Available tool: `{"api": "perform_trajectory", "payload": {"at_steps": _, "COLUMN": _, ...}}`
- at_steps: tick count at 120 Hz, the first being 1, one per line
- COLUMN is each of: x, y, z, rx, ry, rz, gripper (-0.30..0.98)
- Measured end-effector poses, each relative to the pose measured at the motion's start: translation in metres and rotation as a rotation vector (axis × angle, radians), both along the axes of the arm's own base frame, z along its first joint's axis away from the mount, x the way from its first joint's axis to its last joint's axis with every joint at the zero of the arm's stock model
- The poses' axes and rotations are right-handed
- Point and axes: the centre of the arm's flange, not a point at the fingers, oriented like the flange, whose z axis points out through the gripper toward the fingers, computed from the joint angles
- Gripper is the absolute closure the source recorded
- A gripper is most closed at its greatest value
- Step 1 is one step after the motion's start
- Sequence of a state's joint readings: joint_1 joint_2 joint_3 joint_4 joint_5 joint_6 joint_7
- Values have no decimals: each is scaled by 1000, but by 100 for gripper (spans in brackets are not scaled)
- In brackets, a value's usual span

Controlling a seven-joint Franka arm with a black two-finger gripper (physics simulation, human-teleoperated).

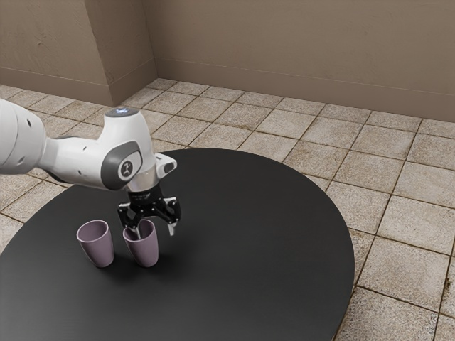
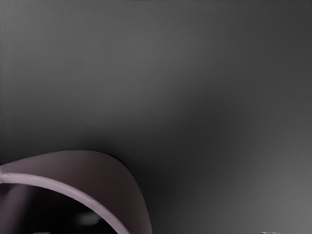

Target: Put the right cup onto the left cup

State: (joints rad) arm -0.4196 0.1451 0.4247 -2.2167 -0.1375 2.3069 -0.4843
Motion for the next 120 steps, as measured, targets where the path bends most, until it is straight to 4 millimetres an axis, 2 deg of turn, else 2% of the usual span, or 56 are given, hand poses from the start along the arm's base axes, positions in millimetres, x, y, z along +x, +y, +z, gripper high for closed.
{"api": "perform_trajectory", "payload": {"at_steps": 33, "x": -2, "y": 3, "z": -2, "rx": 0, "ry": 3, "rz": 41, "gripper": 57}}
{"api": "perform_trajectory", "payload": {"at_steps": 49, "x": -2, "y": 4, "z": -1, "rx": 0, "ry": 2, "rz": 52, "gripper": 68}}
{"api": "perform_trajectory", "payload": {"at_steps": 76, "x": -1, "y": 4, "z": 0, "rx": 0, "ry": 1, "rz": 66, "gripper": 76}}
{"api": "perform_trajectory", "payload": {"at_steps": 120, "x": -2, "y": 3, "z": 1, "rx": 7, "ry": 8, "rz": 84, "gripper": 78}}
